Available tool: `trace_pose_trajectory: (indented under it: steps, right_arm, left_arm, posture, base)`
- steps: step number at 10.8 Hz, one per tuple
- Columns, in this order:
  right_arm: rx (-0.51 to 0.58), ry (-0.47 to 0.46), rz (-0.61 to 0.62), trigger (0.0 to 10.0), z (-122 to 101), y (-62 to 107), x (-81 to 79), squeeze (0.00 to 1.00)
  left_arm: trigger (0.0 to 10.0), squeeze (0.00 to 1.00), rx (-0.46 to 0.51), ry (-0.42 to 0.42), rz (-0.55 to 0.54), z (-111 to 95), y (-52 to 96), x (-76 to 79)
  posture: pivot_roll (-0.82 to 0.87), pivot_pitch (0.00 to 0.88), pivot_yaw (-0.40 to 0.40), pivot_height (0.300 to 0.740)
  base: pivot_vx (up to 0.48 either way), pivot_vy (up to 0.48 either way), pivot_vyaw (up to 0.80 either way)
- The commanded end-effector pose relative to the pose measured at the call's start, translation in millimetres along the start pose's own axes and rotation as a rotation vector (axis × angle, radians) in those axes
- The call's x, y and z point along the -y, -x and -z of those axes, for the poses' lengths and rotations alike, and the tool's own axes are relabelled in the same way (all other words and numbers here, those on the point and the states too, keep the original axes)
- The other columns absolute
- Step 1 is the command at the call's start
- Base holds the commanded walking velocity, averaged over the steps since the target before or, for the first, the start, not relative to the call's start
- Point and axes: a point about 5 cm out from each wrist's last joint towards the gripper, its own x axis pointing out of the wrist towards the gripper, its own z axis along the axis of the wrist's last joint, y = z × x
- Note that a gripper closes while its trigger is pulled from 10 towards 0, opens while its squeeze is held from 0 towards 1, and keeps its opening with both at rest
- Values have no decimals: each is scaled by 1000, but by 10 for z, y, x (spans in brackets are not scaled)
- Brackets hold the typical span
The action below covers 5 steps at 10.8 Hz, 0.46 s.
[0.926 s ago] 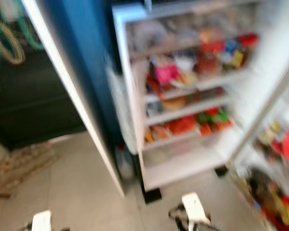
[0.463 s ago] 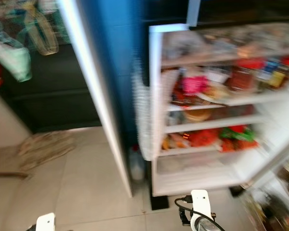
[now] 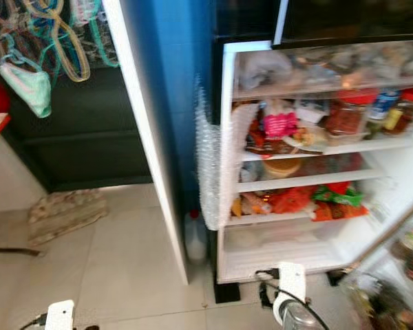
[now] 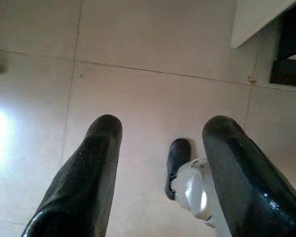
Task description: Restocking fridge
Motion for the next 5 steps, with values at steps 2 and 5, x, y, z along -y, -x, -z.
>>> trace_pose_trajectory:
  steps: [2,5]
  right_arm:
    - [7,-46,19,10000,-37,-8,-22,0]
    - [-2,-72,27,10000,-55,-12,-19,0]
  left_arm:
    - [10000,0,6,-15,-8,-52,-3,-48]
    - [10000,0,-7,-27,-11,-21,7,-88]
  posture:
    - [-40,0,-2,740]
    - [-11,0,-21,740]
  base:
    - [0,0,0]
    - [0,0,0]
